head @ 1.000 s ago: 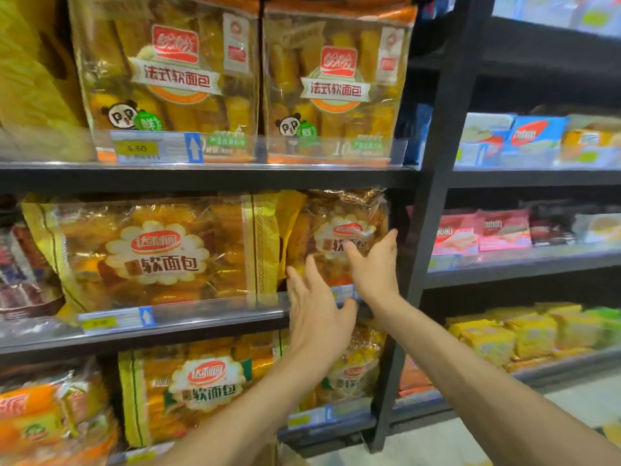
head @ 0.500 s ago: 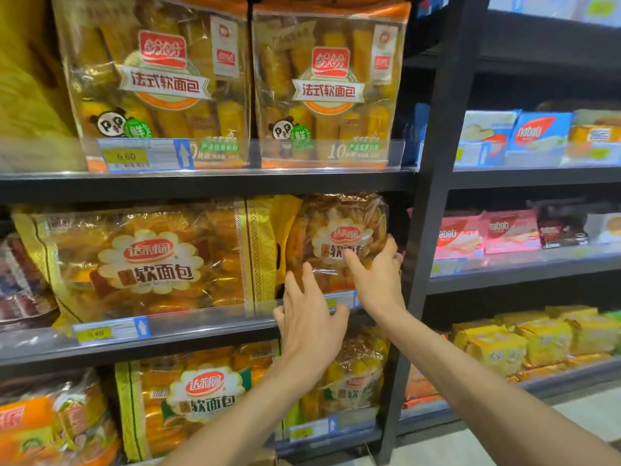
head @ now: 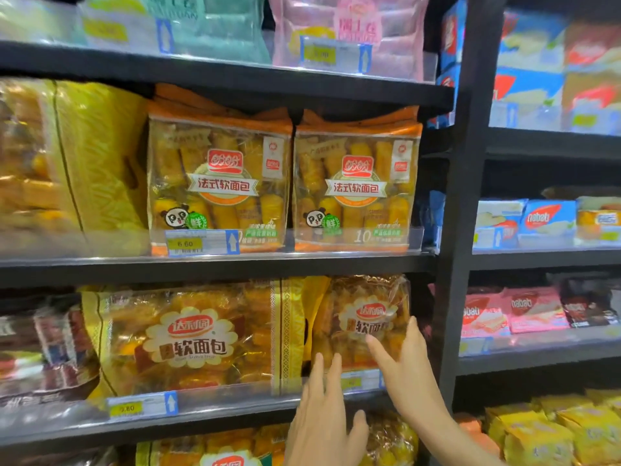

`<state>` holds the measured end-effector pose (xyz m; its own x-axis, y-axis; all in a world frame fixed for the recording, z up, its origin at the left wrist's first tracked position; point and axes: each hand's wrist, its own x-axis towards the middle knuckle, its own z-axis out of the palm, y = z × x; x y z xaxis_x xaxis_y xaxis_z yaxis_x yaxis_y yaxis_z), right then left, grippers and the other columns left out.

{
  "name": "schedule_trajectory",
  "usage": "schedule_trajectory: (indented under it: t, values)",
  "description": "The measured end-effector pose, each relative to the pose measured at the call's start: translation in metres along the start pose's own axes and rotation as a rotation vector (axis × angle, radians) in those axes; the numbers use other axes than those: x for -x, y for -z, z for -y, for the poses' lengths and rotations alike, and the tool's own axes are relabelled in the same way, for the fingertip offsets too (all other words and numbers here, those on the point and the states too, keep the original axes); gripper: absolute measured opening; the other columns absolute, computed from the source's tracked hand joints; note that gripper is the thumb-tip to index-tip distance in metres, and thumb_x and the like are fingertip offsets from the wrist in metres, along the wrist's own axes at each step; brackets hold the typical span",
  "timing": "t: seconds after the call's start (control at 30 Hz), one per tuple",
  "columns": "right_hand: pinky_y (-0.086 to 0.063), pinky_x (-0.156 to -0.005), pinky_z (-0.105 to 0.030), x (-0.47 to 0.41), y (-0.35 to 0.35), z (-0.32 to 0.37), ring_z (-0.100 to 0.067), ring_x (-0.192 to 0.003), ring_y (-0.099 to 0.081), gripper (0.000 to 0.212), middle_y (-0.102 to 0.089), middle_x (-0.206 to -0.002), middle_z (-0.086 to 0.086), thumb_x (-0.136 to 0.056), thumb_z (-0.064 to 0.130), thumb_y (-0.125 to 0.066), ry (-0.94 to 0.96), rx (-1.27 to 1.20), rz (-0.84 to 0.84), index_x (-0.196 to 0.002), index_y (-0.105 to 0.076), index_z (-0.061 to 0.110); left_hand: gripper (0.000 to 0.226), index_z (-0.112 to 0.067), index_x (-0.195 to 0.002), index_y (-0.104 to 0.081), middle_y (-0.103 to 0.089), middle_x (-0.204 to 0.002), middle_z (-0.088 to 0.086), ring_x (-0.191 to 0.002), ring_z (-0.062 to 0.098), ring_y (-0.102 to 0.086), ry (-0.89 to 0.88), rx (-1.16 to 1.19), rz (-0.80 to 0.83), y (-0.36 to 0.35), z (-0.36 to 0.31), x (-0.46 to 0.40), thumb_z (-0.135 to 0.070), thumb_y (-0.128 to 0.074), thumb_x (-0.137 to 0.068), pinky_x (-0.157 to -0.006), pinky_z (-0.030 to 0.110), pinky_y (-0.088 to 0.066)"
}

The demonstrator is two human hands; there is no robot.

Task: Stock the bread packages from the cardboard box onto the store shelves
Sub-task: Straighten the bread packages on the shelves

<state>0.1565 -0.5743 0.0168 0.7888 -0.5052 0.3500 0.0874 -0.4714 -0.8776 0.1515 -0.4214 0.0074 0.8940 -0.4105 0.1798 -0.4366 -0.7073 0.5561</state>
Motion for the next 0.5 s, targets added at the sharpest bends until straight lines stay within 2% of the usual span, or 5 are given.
schedule_trajectory:
  t: [0.1,0.23,0.33,0.43,0.5]
  values:
    - [-0.039,-0.119,-0.048,0.018,0.008,0.029,-0.019,-0.143,-0.042,0.073,-0.035,-0.158,0.006,-0.094,0.051,-0.062,0.069,-0.006,-0.058,-0.157,-0.028,0.033,0.072,-0.048,-0.157,-0.008,0.0,-0.169,-0.022,-0.154,0.002,-0.013,-0.138,0.031,-0.083,0.035,0.006,0.015,-0.046,-0.053,-0.1,-0.125,0.03,-0.019]
    - [-0.046,-0.111,-0.037,0.029,0.019,0.088,-0.005,-0.134,-0.043,0.055,-0.039,-0.14,0.02,-0.094,0.044,-0.062,0.306,-0.046,-0.149,-0.141,-0.034,0.05,0.058,-0.061,-0.138,-0.017,-0.016,-0.156,-0.036,-0.146,-0.012,-0.016,-0.259,0.061,-0.368,0.109,0.009,0.028,-0.042,-0.056,-0.1,-0.124,0.019,-0.019]
    - [-0.037,-0.115,-0.033,0.013,0.024,0.134,-0.003,-0.143,-0.036,0.068,-0.034,-0.152,0.021,-0.095,0.045,-0.062,0.45,-0.049,-0.217,-0.154,-0.03,0.039,0.061,-0.056,-0.145,-0.027,-0.018,-0.154,-0.034,-0.145,-0.014,-0.014,-0.322,0.1,-0.667,0.17,0.012,0.028,-0.034,-0.061,-0.099,-0.114,0.01,-0.011]
    - [-0.027,-0.125,-0.043,-0.025,0.023,0.166,-0.014,-0.157,-0.021,0.092,-0.021,-0.168,0.009,-0.093,0.046,-0.069,0.526,0.054,-0.288,-0.164,-0.012,0.029,0.067,-0.044,-0.154,-0.029,-0.014,-0.164,-0.016,-0.153,0.004,-0.014,-0.34,0.071,-0.866,0.222,0.017,0.012,-0.028,-0.063,-0.098,-0.12,0.027,-0.019]
    - [-0.017,-0.128,-0.051,-0.05,0.019,0.177,-0.023,-0.161,-0.005,0.111,-0.006,-0.174,0.0,-0.086,0.058,-0.071,0.452,0.133,-0.301,-0.165,0.0,0.024,0.079,-0.039,-0.16,-0.016,-0.005,-0.17,-0.005,-0.158,0.016,-0.007,-0.265,0.021,-0.873,0.241,0.022,-0.004,-0.032,-0.064,-0.098,-0.123,0.039,-0.023]
